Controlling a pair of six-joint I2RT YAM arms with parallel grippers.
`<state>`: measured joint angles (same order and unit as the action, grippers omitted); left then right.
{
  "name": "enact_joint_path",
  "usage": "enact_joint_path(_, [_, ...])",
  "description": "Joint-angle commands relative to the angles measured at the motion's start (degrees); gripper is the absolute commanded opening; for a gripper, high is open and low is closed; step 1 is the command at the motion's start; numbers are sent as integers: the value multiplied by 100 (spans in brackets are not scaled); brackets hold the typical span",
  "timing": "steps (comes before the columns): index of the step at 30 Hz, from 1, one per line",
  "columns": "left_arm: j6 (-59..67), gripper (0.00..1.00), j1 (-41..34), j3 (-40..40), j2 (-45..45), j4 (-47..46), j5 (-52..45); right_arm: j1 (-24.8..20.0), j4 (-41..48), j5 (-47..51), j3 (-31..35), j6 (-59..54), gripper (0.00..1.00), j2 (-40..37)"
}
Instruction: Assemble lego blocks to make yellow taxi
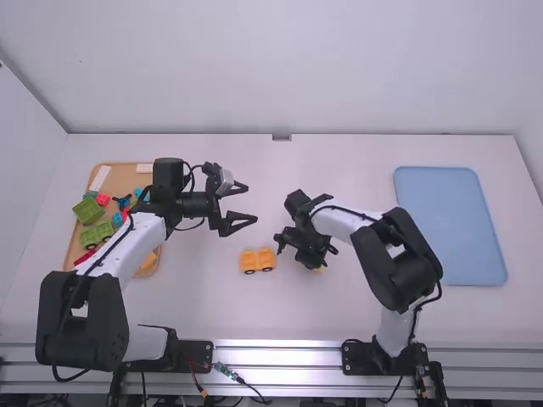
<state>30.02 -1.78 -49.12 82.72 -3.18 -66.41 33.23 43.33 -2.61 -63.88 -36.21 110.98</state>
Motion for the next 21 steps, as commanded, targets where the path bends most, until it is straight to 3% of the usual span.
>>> enact_joint_path(1, [88,99,28,-111,2,1,-149,20,70,-57,-282,-7,0,208])
enact_joint_path(8, [105,99,129,-111,2,1,-151,140,66,-9,-323,-4,0,239])
enact_joint_path(9, [108,99,179,-111,2,1,-162,175,66,13,-323,-11,6,239])
enact_joint_path(15, [88,99,393,-111,2,-40,-173,240,66,15,-323,-28,22,239])
enact_joint_path(19, [92,99,509,-111,2,-106,-170,240,66,120,-323,22,52,239])
enact_joint_path(21, [92,99,542,-111,2,-126,-181,249,66,118,-323,13,53,239])
